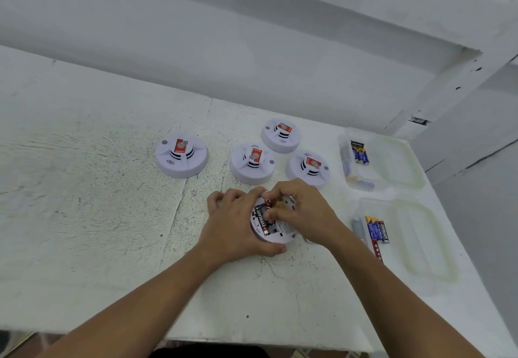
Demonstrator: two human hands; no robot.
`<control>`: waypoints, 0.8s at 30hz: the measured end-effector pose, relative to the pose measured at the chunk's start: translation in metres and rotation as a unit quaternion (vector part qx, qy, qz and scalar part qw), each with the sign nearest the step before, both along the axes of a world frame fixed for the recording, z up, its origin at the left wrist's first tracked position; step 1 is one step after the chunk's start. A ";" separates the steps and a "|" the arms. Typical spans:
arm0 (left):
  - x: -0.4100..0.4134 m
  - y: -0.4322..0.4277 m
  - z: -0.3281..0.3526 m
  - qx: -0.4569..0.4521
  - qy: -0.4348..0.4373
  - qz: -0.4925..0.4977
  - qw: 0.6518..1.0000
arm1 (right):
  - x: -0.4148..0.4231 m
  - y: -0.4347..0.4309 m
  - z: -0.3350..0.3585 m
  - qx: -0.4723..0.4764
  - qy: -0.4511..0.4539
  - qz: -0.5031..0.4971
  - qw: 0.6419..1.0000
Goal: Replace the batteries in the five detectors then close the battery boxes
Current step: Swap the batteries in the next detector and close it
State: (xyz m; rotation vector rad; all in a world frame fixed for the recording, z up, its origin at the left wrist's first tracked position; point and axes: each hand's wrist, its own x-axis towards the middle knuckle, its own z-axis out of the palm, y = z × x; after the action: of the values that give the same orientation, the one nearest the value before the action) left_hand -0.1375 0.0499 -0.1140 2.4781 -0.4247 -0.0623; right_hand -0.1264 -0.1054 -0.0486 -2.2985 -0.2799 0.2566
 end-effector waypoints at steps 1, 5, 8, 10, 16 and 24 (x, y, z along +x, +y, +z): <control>0.000 0.000 -0.001 -0.002 -0.002 0.000 1.000 | 0.001 0.000 0.000 -0.010 -0.004 0.007 1.000; 0.000 -0.001 -0.003 0.003 -0.016 0.007 1.000 | 0.008 -0.002 -0.008 -0.061 -0.006 0.035 0.997; -0.001 -0.001 -0.003 0.010 -0.024 0.014 1.000 | 0.008 -0.004 -0.012 -0.075 0.013 0.047 0.996; -0.001 -0.001 -0.003 0.014 -0.022 0.014 1.000 | 0.007 -0.006 -0.014 -0.078 0.020 0.051 0.995; -0.002 0.000 -0.002 0.007 -0.025 0.014 1.000 | 0.002 -0.007 -0.019 -0.068 0.006 0.046 0.997; -0.002 -0.001 -0.003 -0.002 -0.031 0.024 0.999 | -0.007 0.001 -0.031 -0.006 0.002 -0.055 0.998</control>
State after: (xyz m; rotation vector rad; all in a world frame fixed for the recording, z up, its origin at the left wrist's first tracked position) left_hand -0.1398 0.0488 -0.1168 2.4902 -0.3906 0.0337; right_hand -0.1334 -0.1045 -0.0795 -2.3166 -0.1489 0.2075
